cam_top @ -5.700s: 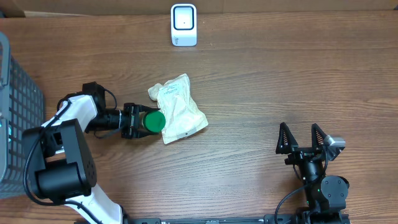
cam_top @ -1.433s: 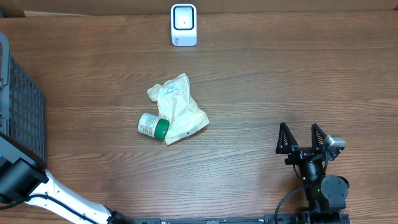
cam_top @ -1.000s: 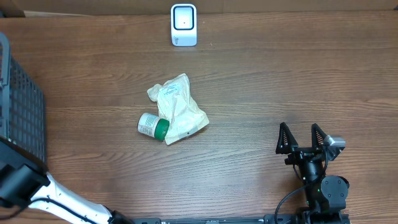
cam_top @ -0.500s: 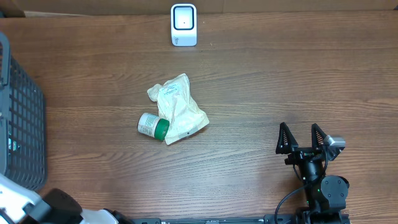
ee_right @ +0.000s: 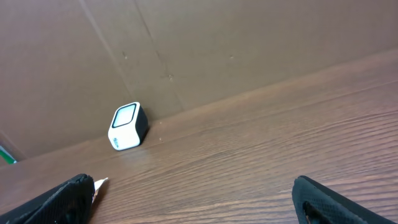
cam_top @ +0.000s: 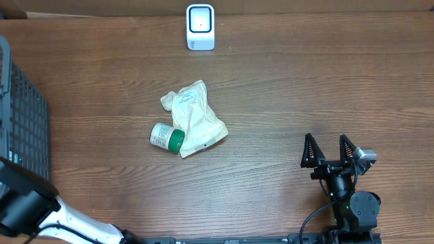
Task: Scan the item barcode
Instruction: 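Grasp the green wipes packet in the basket with the left gripper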
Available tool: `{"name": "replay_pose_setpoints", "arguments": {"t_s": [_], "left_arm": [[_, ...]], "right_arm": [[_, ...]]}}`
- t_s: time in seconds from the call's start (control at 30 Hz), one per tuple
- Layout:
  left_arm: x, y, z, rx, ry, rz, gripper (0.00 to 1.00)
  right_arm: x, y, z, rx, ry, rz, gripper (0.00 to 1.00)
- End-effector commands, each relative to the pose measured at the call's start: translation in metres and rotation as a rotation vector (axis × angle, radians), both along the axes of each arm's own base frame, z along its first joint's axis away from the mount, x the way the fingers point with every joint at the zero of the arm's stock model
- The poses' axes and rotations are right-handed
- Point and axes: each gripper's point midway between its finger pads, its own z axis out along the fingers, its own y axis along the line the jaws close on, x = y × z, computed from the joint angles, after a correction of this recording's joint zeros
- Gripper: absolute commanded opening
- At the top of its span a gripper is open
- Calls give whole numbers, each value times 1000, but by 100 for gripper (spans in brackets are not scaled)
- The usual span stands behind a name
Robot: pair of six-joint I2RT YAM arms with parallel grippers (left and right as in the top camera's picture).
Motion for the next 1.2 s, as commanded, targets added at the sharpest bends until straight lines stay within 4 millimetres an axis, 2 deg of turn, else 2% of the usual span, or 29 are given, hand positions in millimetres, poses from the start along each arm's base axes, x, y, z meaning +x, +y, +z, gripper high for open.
{"name": "replay_pose_setpoints", "arguments": {"t_s": [0.0, 0.17, 0.3, 0.53, 0.57, 0.6, 0.63, 0.67, 0.7, 0.87, 0.97, 1.07, 1.17], "left_arm": [[-17, 13, -38, -20, 96, 76, 76], [-16, 14, -75, -68, 135, 74, 77], [-14, 17, -96, -86, 149, 74, 78], [-7, 19, -113, -96, 134, 70, 76], [-7, 19, -114, -97, 136, 67, 70], [-7, 19, -115, -100, 140, 59, 50], [-7, 19, -115, -102, 141, 55, 30], [-8, 19, -115, -102, 142, 55, 14], [-8, 19, -115, -106, 146, 38, 4], [-8, 15, -116, -130, 154, 10, 4], [1, 9, -114, -167, 106, -32, 4], [15, 11, -93, -155, 36, -72, 4], [26, 17, -58, -100, -42, -81, 4]], "right_arm": [[0, 2, -2, -4, -5, 7, 100], [0, 2, -2, -3, -5, 7, 100], [0, 2, -2, -3, -5, 7, 100], [0, 2, -2, -3, -5, 7, 100], [0, 2, -2, -3, -5, 7, 100], [0, 2, -2, -3, -5, 7, 100], [0, 2, -2, -3, -5, 7, 100], [0, 2, -2, -3, -5, 7, 100], [0, 2, -2, -3, -5, 7, 100], [0, 2, -2, -3, -5, 7, 100], [0, 2, -2, -3, -5, 7, 100], [0, 2, -2, -4, -5, 7, 100], [0, 2, -2, -3, -5, 7, 100]]}}
